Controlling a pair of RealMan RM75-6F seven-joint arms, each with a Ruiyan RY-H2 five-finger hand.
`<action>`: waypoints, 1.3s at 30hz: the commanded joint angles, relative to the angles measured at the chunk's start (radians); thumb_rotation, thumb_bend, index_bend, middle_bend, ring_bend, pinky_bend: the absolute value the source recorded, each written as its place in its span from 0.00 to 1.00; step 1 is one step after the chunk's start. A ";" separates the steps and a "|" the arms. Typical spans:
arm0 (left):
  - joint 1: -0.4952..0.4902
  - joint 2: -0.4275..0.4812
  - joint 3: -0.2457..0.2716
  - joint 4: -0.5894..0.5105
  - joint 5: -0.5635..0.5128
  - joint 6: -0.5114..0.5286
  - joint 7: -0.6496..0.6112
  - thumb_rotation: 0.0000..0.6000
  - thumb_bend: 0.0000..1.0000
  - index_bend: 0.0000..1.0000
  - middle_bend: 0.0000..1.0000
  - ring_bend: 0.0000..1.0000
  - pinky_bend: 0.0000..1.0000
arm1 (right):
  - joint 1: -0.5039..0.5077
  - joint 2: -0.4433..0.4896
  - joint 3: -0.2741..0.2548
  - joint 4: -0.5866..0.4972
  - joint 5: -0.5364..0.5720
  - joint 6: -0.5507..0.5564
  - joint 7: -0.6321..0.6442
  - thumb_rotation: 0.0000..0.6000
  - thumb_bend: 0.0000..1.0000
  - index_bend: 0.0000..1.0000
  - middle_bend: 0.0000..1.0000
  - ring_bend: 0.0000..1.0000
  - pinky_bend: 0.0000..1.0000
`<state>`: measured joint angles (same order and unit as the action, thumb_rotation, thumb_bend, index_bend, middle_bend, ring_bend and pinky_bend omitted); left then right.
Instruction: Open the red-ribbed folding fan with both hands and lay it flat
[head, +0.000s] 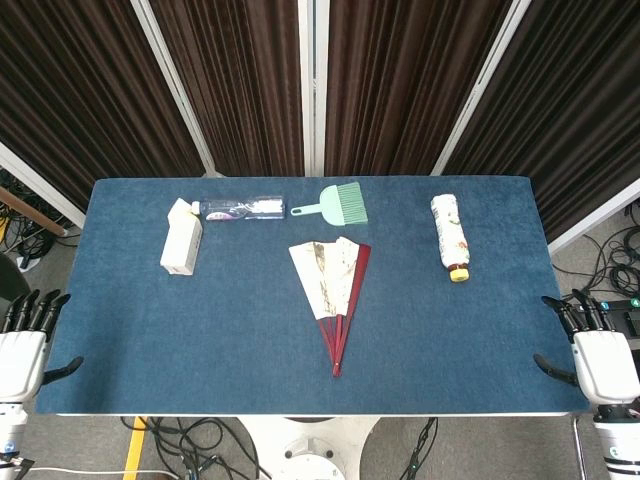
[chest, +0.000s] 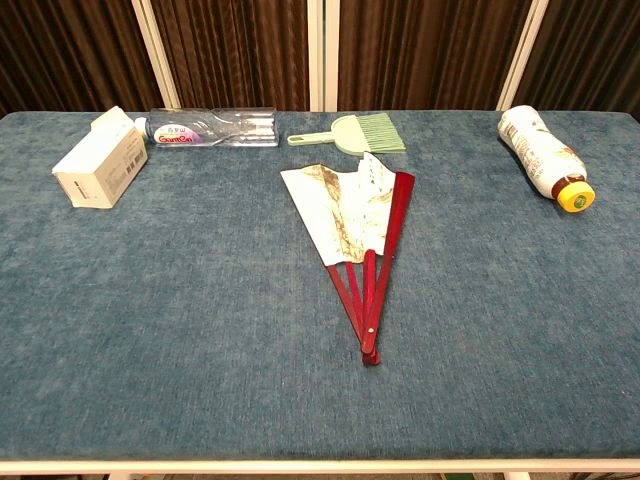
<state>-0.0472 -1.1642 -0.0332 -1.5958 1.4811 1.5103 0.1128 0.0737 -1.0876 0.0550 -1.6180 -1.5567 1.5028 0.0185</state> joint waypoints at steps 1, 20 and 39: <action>0.001 -0.005 0.001 0.006 -0.003 0.001 0.003 1.00 0.04 0.12 0.09 0.01 0.07 | 0.006 0.002 0.001 0.001 -0.002 -0.006 0.000 1.00 0.05 0.18 0.26 0.08 0.15; -0.005 -0.002 -0.006 0.025 0.025 0.017 -0.033 1.00 0.04 0.12 0.09 0.01 0.07 | 0.325 -0.074 0.028 0.003 -0.165 -0.354 0.057 1.00 0.09 0.27 0.30 0.08 0.15; -0.024 -0.001 -0.018 0.049 0.011 -0.007 -0.078 1.00 0.04 0.12 0.09 0.01 0.07 | 0.670 -0.666 0.090 0.595 -0.056 -0.612 0.009 1.00 0.01 0.39 0.37 0.08 0.15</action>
<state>-0.0711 -1.1651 -0.0513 -1.5467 1.4932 1.5038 0.0357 0.7121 -1.6878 0.1439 -1.0948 -1.6200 0.8780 0.0224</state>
